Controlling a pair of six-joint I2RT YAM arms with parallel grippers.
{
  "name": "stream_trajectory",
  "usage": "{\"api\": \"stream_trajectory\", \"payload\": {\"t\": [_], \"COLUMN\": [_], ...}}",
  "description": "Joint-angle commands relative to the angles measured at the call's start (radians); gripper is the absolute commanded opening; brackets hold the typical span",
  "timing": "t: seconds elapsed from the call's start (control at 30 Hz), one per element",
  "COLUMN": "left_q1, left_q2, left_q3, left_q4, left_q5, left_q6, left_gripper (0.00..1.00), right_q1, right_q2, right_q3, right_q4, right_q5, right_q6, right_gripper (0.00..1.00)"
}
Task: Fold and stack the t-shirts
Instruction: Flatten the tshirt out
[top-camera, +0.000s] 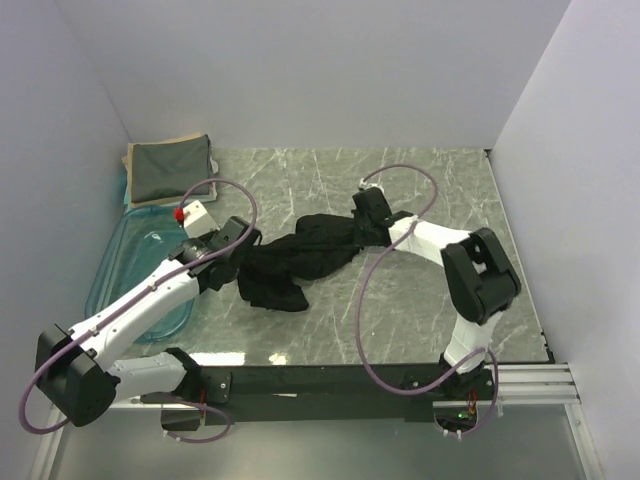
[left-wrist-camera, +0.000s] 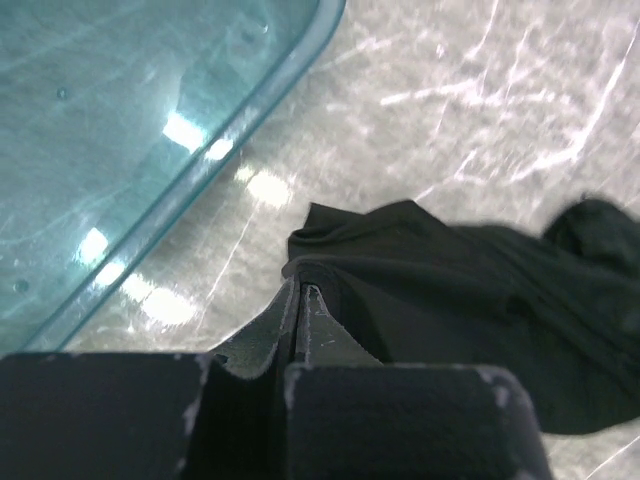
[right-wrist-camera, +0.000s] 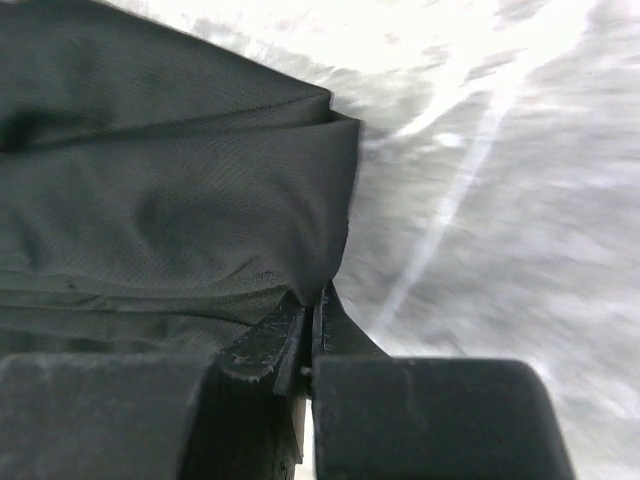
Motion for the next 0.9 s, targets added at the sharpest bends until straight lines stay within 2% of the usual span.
{"api": "stream_trajectory", "payload": {"t": [0.0, 0.17, 0.33, 0.57, 0.7, 0.87], "left_q1": [0.031, 0.047, 0.053, 0.053, 0.053, 0.053], "left_q2": [0.001, -0.041, -0.119, -0.272, -0.354, -0.440], "left_q3": [0.078, 0.201, 0.322, 0.341, 0.368, 0.375], "left_q4": [0.034, 0.112, 0.203, 0.495, 0.531, 0.546], "left_q5": [-0.032, -0.090, -0.124, 0.040, 0.073, 0.124], "left_q6": [0.041, 0.121, 0.225, 0.421, 0.457, 0.472], "left_gripper": [0.01, 0.01, 0.01, 0.01, 0.01, 0.01], "right_q1": [-0.008, -0.024, -0.054, -0.068, -0.068, -0.068], "right_q2": [-0.193, -0.452, -0.654, -0.905, -0.999, -1.109], "right_q3": [0.005, 0.003, 0.049, 0.128, 0.170, 0.195], "right_q4": [-0.027, -0.106, -0.171, -0.228, -0.264, -0.295], "right_q5": [0.136, 0.293, 0.322, 0.278, 0.270, 0.334], "right_q6": [0.000, -0.018, -0.024, -0.063, -0.087, -0.092], "right_gripper": [0.00, 0.00, 0.00, 0.00, 0.00, 0.00]}}
